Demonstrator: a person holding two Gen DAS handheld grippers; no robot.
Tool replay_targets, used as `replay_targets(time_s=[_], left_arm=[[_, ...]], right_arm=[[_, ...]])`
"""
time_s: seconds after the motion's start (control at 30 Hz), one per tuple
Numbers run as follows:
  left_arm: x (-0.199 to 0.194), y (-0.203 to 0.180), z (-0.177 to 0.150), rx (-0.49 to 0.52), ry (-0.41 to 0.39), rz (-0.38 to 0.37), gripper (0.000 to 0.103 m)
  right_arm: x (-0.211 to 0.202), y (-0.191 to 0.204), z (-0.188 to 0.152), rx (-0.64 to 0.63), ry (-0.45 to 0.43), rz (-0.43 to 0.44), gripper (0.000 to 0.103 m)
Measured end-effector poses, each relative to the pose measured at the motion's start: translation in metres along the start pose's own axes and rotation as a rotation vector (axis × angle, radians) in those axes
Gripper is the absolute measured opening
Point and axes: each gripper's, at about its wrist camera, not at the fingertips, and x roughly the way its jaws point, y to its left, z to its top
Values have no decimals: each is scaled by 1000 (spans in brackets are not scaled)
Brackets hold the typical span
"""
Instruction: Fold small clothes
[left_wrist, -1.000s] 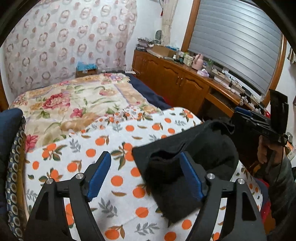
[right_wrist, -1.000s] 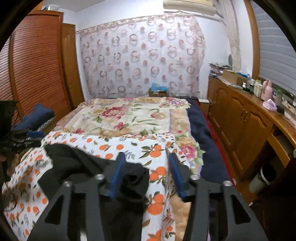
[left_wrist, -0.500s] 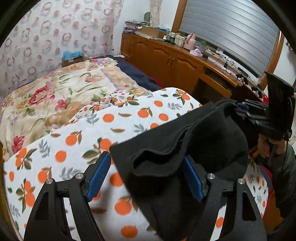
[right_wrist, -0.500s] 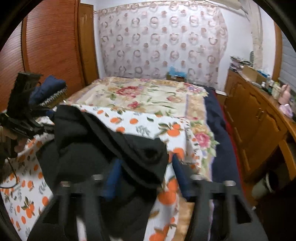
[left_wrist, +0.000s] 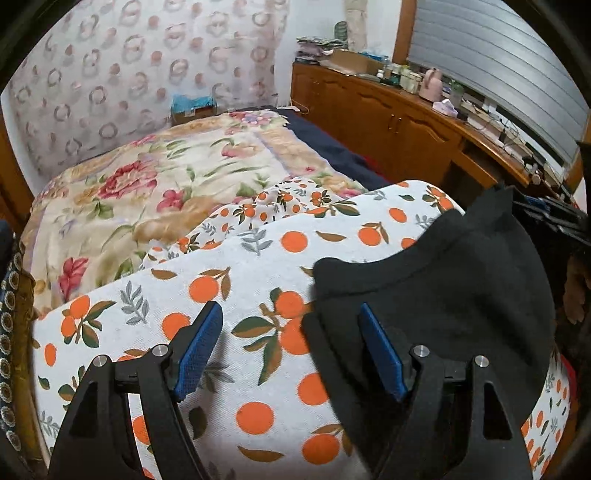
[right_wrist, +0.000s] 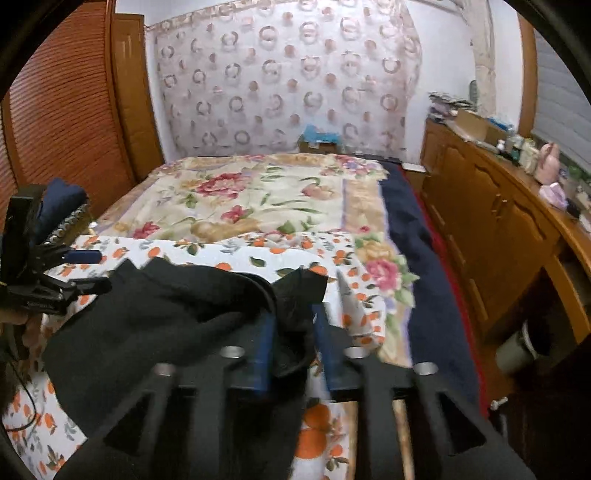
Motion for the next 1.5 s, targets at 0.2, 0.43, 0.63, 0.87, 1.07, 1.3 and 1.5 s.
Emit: replay_targets(time_s=[0.2,0.43,0.63,0.87,1.07,1.3,1.5], left_arm=[[-3,-3,0,-22,-16,-113,78],[7,-16,1,2,13,-174,43],[-21,-13,0,9,-79,-143,7],[-5,-13,-7,36,-9,-53,7],[3,-8,-9,13,12,-26,28],[0,7,-10,-55,20,-89,40],[-9,4,-13,-72,1,-156,41]], right_arm=[[-9,19,-5,20,-9,42,64],[17,17,-6,39,47,64,66],[18,13,-3,60,63,84,67],[21,15,-9,106,51,127,74],[32,19,-12,119,104,135,74],[37,17,-8,130,131,175,74],[40,20,-9,130,134,218,53]])
